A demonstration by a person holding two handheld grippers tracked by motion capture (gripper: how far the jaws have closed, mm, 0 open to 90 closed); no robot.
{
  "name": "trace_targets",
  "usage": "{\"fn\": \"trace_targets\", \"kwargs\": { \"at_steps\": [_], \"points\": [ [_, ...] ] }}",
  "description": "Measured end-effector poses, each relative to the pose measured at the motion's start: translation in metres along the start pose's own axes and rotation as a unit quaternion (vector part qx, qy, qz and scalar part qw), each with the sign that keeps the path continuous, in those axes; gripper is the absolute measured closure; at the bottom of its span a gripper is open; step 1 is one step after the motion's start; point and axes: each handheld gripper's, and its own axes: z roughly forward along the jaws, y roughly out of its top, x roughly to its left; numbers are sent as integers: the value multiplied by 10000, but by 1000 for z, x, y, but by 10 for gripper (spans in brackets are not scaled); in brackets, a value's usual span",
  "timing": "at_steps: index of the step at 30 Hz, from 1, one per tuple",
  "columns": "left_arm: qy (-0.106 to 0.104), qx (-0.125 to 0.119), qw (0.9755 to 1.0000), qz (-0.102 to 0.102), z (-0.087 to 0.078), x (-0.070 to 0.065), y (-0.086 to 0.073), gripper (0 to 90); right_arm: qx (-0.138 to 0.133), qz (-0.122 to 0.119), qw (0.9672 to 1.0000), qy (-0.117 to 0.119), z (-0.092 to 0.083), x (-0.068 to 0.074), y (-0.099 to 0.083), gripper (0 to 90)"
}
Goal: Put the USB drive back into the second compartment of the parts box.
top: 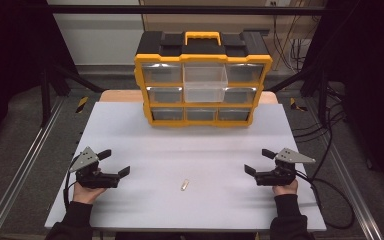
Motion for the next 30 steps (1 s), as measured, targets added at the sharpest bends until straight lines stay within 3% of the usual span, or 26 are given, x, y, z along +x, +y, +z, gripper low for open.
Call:
{"fn": "trace_targets", "kwargs": {
  "at_steps": [30],
  "points": [
    [53, 147, 9999, 64, 9, -17, 9, 4, 64, -51, 10000, -14, 0, 0, 0, 26]
  ]
}}
